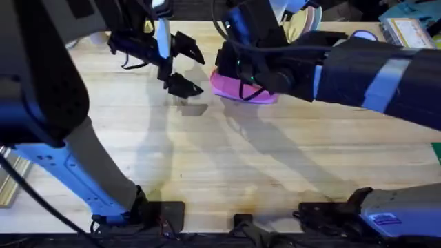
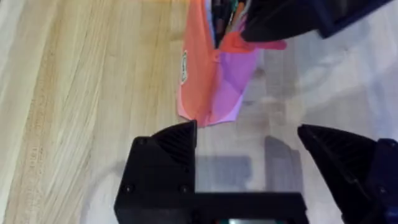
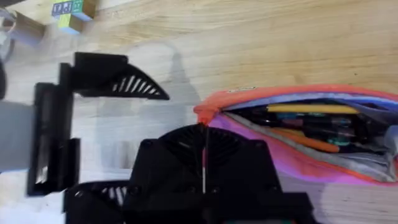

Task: Unzip the bag, pick up the pens from the table one at a time and place them inside, then zip the bag closed.

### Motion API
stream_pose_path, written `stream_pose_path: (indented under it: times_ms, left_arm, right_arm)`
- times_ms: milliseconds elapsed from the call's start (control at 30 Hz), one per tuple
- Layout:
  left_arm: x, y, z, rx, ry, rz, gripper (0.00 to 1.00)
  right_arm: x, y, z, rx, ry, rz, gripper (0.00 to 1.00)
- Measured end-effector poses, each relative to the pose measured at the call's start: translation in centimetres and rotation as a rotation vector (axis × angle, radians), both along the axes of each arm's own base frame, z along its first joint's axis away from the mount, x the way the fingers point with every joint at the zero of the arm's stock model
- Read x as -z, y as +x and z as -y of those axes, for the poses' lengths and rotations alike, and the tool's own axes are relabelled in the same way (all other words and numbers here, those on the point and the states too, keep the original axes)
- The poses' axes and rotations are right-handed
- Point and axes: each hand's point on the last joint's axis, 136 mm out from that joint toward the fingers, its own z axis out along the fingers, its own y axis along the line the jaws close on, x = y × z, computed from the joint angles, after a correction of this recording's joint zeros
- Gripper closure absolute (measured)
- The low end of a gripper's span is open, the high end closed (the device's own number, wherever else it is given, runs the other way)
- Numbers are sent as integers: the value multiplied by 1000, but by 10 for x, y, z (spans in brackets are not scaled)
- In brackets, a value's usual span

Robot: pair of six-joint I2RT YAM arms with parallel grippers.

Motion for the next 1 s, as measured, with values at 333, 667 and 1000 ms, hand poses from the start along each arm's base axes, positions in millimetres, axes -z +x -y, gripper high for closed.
stream_pose_path:
  times_ms: [333,667,1000]
  left_arm:
    - [14,18,37,15,-42,14,6]
    - [17,18,42,5,-21,-11,308]
    - [18,24,40,-8,-5,6,954]
  right_arm:
    - [0,0,0,0,0,0,971]
    - [0,0,0,0,0,0,971]
    - [0,0,0,0,0,0,972]
